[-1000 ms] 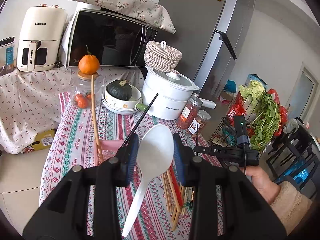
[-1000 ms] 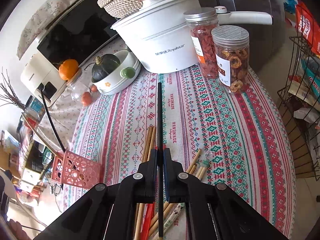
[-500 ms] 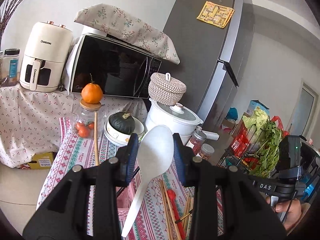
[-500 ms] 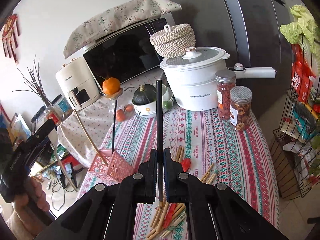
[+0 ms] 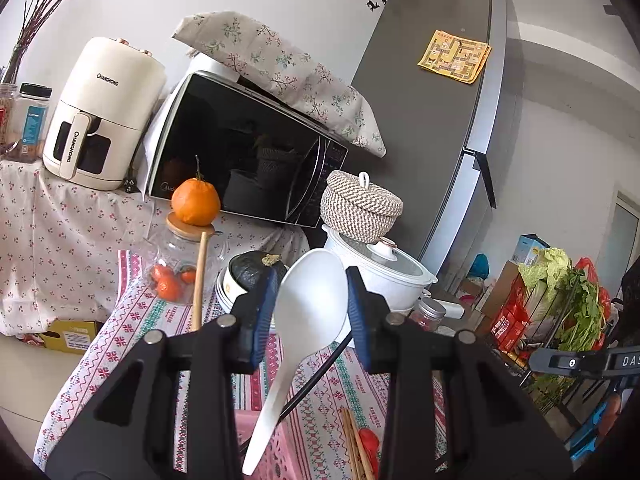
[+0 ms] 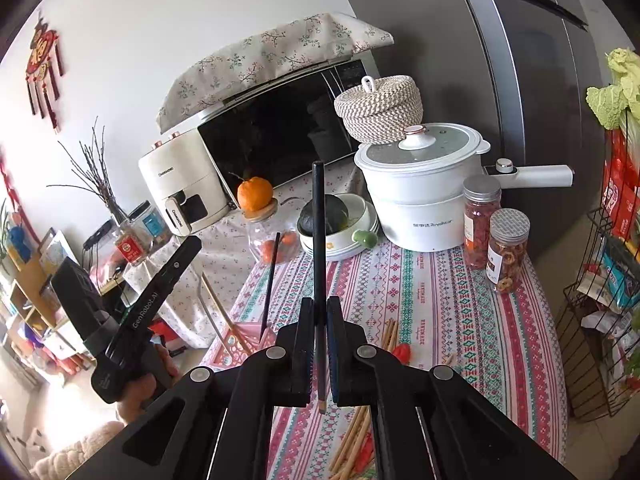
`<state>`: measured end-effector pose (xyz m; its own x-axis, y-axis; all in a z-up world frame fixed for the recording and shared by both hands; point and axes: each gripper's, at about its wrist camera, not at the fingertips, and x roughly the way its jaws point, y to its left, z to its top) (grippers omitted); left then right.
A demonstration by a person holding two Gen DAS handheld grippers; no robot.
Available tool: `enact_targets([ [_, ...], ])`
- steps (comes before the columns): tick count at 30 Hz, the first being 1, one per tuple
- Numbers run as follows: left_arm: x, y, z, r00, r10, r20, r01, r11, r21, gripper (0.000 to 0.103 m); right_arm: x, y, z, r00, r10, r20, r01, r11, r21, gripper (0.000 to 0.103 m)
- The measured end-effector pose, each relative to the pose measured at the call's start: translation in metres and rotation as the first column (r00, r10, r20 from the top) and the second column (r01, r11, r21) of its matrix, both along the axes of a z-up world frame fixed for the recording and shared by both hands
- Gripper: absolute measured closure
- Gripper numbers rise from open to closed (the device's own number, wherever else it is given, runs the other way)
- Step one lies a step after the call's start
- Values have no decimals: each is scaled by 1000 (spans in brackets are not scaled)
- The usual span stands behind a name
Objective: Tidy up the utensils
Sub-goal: 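Lower the white spoon into the pink basket with the left tool while the right tool carries the black chopstick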
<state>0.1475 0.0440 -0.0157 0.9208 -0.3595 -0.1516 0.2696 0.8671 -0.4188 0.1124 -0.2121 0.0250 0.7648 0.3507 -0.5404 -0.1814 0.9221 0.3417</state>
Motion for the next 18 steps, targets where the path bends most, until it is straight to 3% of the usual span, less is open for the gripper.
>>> enact_targets([
  [6, 4, 4, -17, 999, 10, -50, -11, 1000, -7, 64, 4, 5, -2, 1000, 10, -6, -10, 1000, -3, 97],
  [10, 2, 5, -21, 995, 10, -104, -9, 1000, 12, 37, 7, 10, -5, 1000, 18, -13, -18, 1000, -3, 97],
  [18, -13, 17, -7, 960, 59, -275, -21, 990, 139, 5, 6, 26, 7, 999, 48, 19, -49, 999, 24, 97],
])
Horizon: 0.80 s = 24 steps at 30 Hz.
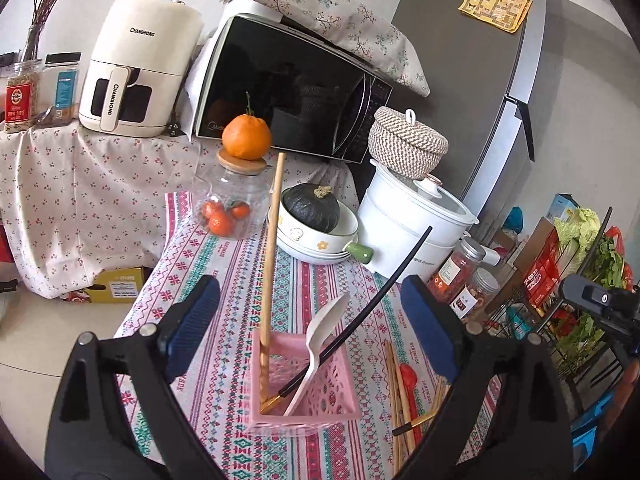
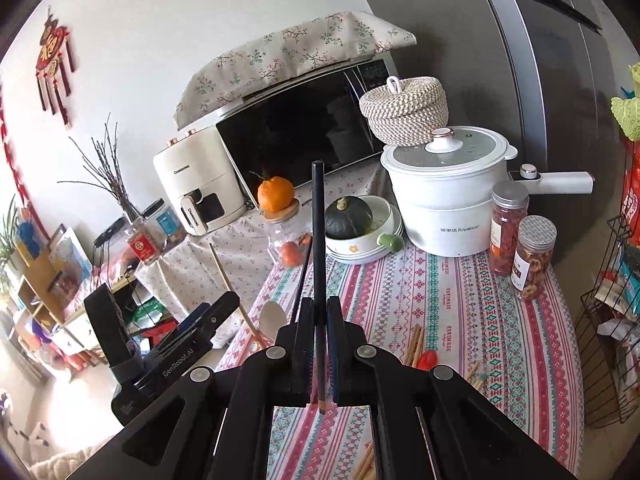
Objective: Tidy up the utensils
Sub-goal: 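Lower the white spoon into the pink basket with the left tool while the right tool carries the black chopstick, then lower the black chopstick into the pink basket and open the right tool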
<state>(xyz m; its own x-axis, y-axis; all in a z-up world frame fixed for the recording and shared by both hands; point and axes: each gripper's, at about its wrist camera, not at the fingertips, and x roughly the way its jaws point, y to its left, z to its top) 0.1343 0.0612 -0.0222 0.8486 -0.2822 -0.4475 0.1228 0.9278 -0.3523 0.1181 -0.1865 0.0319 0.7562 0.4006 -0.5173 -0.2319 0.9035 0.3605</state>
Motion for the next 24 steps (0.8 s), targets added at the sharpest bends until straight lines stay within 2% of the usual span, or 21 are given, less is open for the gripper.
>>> enact_targets([
  [1, -3, 2, 3, 1000, 11, -26, -11, 1000, 21, 1, 0, 2, 2, 1000, 5, 5, -5, 1000, 8, 97],
  [6, -24, 17, 6, 983, 35, -181, -5, 986, 166, 1, -2, 14, 17, 998, 35, 43, -37, 998, 42, 97],
  [8, -30, 24, 1, 960, 65, -271, -6, 977, 212, 1, -1, 20, 22, 997, 43, 62, -46, 998, 48, 97],
  [11, -41, 37, -12, 912, 110, -395, -14, 972, 236, 1, 1, 28, 26, 996, 49, 77, -54, 997, 63, 97],
  [16, -51, 45, -29, 883, 108, -457, -8, 977, 215, 1, 9, 42, 27, 995, 40, 89, -46, 996, 72, 97],
  [24, -54, 32, -19, 906, 73, -417, 37, 967, 251, 1, 27, 68, 13, 997, 11, 76, -9, 999, -35, 97],
])
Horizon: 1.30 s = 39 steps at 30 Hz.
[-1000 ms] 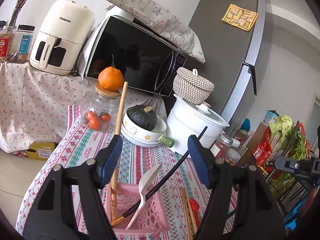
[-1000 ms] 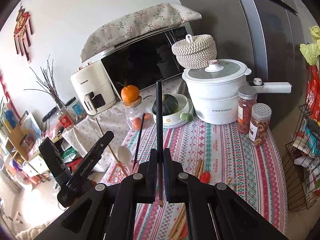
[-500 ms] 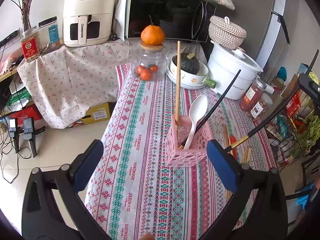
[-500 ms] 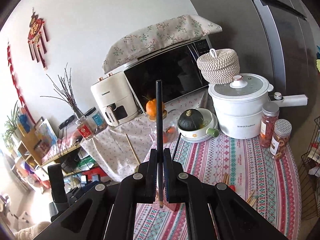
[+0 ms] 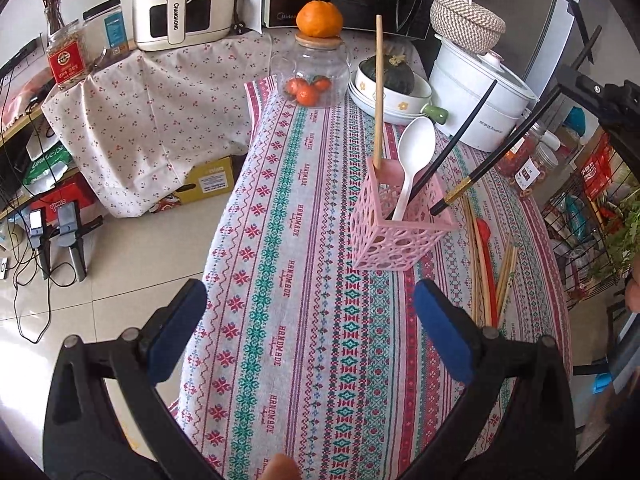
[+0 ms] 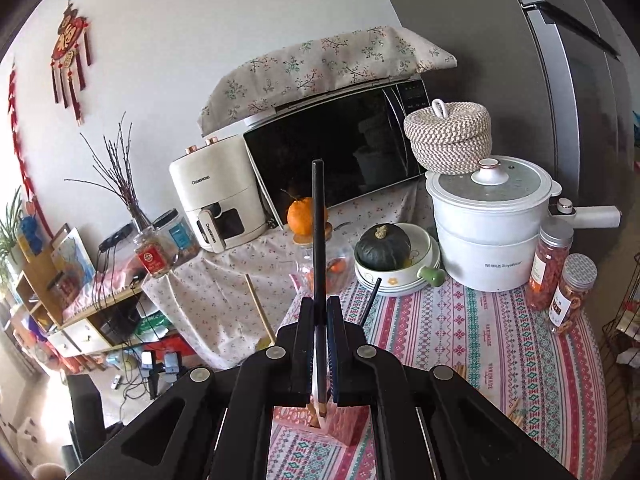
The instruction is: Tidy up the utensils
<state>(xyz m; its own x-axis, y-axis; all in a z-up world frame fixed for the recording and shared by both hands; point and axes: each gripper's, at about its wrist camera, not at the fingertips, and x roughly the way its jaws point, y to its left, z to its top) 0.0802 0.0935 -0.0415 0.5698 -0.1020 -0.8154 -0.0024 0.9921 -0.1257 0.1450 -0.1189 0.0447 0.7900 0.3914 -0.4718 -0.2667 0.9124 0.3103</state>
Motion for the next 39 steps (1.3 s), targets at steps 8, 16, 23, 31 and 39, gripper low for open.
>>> enact_targets([
  [8, -2, -5, 1, 1000, -21, 8, 21, 1000, 6, 1, 15, 15, -25, 997, 24, -73, -26, 999, -27, 96],
  [16, -6, -13, 6, 998, -28, 50, 29, 1000, -7, 0, 0, -1, -17, 997, 8, -79, -5, 999, 43, 21],
  [23, -11, -33, 4, 996, -81, 42, 82, 997, -16, 0, -24, -37, -20, 986, -117, -121, 116, 993, -18, 0],
  [31, -18, -68, -2, 989, -146, 29, 145, 989, 9, 0, -51, -77, -40, 957, -235, -168, 215, 968, -130, 0],
  [39, -16, -111, -12, 977, -210, -30, 211, 974, 80, 0, -59, -113, -76, 911, -267, -313, 190, 948, -255, 0],
])
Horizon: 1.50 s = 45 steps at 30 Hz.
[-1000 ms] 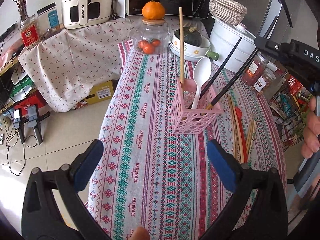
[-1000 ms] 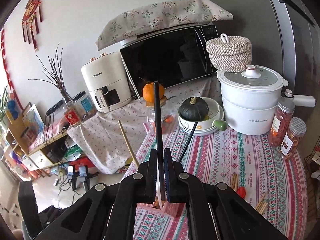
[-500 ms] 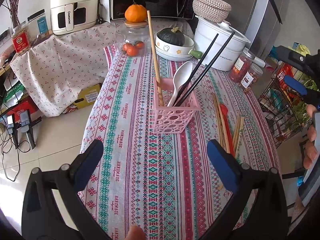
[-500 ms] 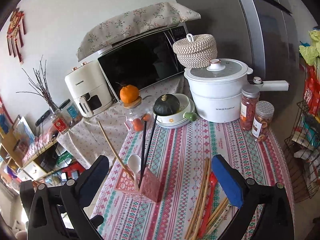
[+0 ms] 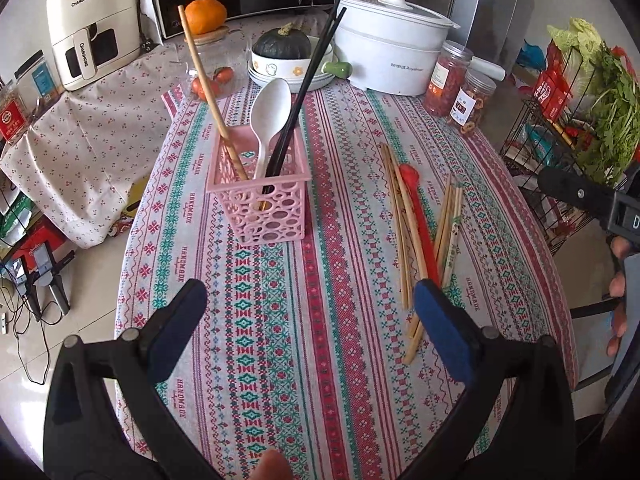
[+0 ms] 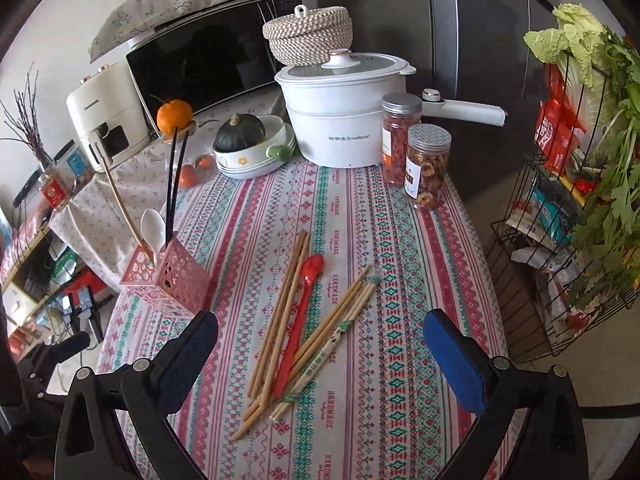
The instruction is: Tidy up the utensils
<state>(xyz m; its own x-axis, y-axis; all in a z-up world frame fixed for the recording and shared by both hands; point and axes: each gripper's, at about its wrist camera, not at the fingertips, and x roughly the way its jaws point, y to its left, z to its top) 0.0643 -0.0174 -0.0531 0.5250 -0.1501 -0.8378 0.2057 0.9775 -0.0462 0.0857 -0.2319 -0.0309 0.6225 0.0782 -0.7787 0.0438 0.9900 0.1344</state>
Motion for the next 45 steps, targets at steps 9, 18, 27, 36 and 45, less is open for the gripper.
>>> enact_targets([
  [9, 22, -61, -7, 993, -61, -98, 64, 998, 22, 0, 4, -53, -18, 986, -123, -111, 126, 992, 25, 0],
  [18, 83, -104, -24, 983, -71, -171, 71, 997, -1, 28, 18, -94, -36, 973, -160, -168, 192, 962, 193, 0],
  [27, 135, -121, -58, 974, -36, -224, 27, 999, -43, 66, 38, -105, -62, 961, -146, -234, 207, 942, 265, 0],
  [36, 155, -120, -80, 968, 21, -250, -25, 1000, -15, 89, 50, -103, -73, 959, -121, -258, 193, 941, 278, 0],
  [45, 171, -128, -90, 960, 24, -279, -24, 1000, 2, 90, 54, -111, -86, 946, -135, -295, 218, 938, 270, 0],
])
